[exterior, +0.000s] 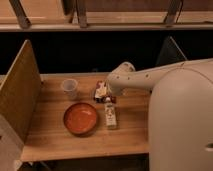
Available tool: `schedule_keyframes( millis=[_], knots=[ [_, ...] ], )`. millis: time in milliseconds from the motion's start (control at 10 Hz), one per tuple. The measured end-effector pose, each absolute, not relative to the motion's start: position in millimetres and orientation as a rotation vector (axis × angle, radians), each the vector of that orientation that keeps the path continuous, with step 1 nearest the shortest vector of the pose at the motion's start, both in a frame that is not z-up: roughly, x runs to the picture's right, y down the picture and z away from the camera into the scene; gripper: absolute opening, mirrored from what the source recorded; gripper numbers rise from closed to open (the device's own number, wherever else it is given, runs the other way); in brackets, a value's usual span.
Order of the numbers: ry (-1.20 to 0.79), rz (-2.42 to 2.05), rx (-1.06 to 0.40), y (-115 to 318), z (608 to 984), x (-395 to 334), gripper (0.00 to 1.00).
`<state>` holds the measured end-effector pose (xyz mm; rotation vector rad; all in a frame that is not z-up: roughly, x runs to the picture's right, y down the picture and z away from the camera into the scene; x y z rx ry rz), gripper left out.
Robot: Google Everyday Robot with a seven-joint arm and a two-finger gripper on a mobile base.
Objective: Drag the ceramic bowl in a circle
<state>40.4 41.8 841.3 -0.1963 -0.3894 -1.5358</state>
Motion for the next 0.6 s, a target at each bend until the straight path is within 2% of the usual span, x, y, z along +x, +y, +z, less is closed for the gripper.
schedule_keyframes(
  millis=[600],
  knots=[
    [-0.390, -1.536, -0.198, 42.6, 842.0, 40.6, 0.80]
  ],
)
